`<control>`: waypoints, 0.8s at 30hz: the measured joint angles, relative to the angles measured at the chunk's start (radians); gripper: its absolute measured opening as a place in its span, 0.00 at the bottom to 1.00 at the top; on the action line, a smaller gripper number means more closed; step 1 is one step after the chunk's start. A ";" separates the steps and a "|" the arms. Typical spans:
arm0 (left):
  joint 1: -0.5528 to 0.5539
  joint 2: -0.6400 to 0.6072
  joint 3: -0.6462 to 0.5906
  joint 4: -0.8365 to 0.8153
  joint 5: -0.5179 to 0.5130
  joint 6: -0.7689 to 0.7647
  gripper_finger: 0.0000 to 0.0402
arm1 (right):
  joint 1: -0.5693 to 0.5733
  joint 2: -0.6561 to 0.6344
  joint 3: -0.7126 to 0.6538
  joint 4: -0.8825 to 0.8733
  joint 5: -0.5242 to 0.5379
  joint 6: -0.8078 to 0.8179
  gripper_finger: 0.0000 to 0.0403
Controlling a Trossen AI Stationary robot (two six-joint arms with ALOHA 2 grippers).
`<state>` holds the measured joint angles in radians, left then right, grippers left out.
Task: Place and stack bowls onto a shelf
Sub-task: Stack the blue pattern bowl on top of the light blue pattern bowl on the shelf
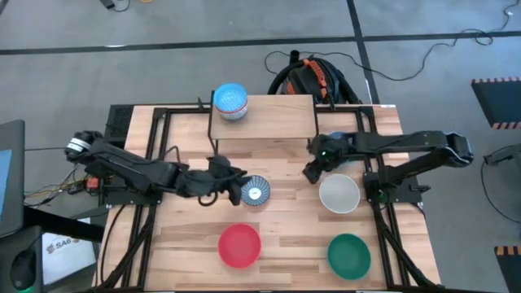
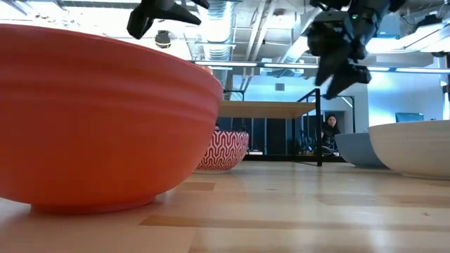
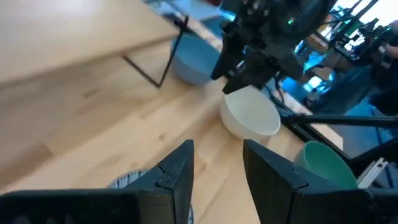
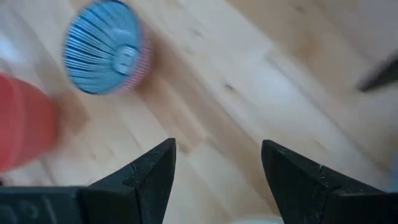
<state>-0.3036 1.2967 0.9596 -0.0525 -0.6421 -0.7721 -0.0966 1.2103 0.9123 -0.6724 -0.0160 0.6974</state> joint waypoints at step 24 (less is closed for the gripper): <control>-0.097 0.020 0.000 -0.555 0.141 -0.538 0.30 | 0.088 0.641 0.267 0.383 0.014 0.140 0.65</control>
<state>-0.4009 1.3163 0.9596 -0.6072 -0.5010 -1.3106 -0.0082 1.8516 1.1795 -0.2889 -0.0016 0.8378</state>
